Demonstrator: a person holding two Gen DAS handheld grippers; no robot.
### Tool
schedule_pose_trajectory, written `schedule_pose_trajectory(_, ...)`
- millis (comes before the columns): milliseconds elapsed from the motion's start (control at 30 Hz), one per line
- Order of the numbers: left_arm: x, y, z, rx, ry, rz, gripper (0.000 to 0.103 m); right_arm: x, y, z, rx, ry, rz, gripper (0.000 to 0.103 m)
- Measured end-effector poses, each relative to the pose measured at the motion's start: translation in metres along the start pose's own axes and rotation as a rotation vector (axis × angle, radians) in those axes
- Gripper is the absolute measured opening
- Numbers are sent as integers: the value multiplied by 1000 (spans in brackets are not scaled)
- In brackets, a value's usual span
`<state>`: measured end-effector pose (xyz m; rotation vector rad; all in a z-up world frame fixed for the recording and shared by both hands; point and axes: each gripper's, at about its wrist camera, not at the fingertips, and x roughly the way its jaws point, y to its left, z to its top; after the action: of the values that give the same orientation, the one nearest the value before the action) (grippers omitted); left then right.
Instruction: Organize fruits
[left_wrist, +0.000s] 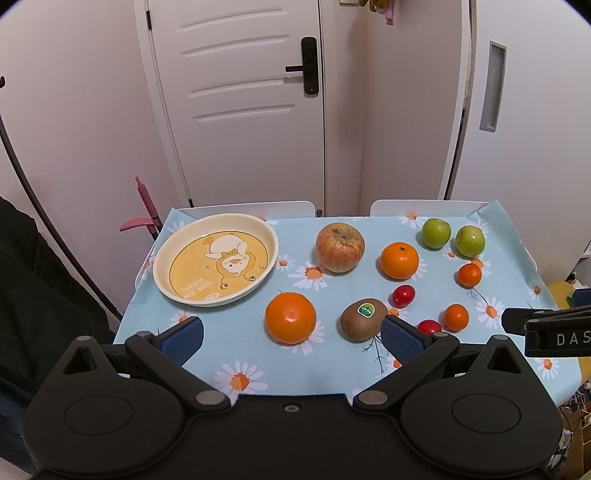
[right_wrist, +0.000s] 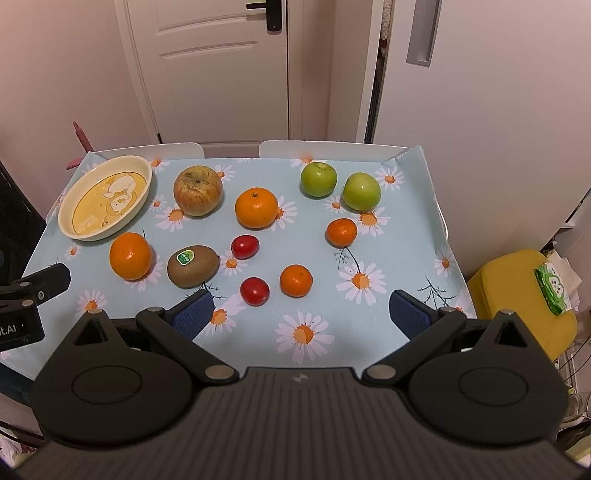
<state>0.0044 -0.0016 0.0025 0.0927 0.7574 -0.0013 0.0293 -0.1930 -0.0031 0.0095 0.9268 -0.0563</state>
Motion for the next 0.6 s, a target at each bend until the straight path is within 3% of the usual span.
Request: schedule_pose_trajectory(600,-3,-1,3,7,-11,1,103,0,-1,0,3,-2,2,103)
